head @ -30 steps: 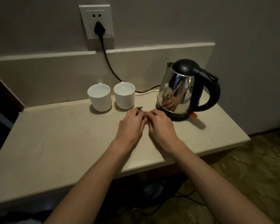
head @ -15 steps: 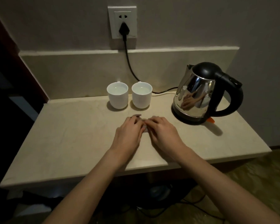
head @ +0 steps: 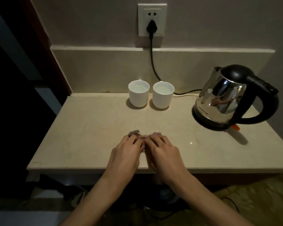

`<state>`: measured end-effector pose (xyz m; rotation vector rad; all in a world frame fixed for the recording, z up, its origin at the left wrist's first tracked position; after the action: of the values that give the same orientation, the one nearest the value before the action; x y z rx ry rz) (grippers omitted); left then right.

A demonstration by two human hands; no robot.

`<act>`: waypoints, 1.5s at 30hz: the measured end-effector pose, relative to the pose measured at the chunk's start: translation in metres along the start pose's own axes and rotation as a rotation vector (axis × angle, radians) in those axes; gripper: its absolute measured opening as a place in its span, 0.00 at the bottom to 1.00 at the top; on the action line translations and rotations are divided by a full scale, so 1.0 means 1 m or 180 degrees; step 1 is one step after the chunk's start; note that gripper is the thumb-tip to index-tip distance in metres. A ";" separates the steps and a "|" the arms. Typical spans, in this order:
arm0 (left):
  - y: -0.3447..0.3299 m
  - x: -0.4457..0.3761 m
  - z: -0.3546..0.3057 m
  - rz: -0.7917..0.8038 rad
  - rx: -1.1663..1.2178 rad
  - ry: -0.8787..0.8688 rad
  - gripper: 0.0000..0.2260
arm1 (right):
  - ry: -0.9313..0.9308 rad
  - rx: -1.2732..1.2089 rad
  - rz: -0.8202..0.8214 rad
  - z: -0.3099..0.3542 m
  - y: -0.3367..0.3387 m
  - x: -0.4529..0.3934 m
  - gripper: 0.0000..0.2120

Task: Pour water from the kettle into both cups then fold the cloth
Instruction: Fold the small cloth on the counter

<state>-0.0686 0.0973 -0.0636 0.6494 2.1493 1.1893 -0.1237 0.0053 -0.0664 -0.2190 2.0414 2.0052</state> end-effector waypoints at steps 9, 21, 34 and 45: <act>0.021 -0.076 0.041 -0.0051 -0.0339 0.0540 0.13 | -0.0154 -0.0415 -0.0005 -0.002 -0.019 -0.103 0.17; 0.047 -0.010 0.065 -0.0024 -0.0508 0.0526 0.18 | 0.0319 -0.0367 -0.0014 0.068 -0.010 -0.076 0.19; 0.069 -0.045 0.129 -0.0363 -0.0426 0.0747 0.12 | 0.0299 -0.0886 -0.0147 0.088 -0.032 -0.152 0.11; 0.090 -0.001 0.167 -0.0561 -0.0387 0.0924 0.10 | 0.0756 -0.0855 -0.0019 0.140 -0.030 -0.152 0.13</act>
<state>0.0605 0.2363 -0.0561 0.2393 2.2907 1.3713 0.0422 0.1317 -0.0507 -0.5399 1.8877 2.3441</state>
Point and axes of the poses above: each hand's wrist, its own x-axis away from the middle knuckle, its own y-axis out of the back of the hand, z = x × y, the point moved 9 cm from there along -x, towards the middle knuckle, and after that the axes turned 12 degrees about x, right-handed, at the moved point
